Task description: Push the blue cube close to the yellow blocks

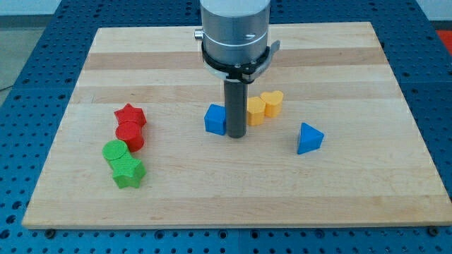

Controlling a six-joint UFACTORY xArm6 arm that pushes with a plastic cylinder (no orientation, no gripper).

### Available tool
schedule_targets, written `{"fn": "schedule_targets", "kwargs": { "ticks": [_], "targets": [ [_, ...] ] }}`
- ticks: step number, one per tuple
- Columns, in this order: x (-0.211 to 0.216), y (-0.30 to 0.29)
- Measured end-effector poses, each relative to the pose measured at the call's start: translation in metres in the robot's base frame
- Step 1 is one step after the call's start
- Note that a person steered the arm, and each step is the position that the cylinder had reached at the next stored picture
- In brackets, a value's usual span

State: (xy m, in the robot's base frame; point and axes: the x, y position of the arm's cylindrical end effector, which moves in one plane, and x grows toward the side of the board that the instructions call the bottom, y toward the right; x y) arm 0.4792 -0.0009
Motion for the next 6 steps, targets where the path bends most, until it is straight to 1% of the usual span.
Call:
{"fn": "schedule_targets", "kwargs": {
  "ticks": [1, 2, 3, 4, 5, 6],
  "targets": [
    [0.010, -0.031],
    [0.002, -0.066],
    [-0.030, -0.064],
    [-0.037, -0.052],
    [-0.026, -0.070],
    [-0.038, -0.126]
  ]
}}
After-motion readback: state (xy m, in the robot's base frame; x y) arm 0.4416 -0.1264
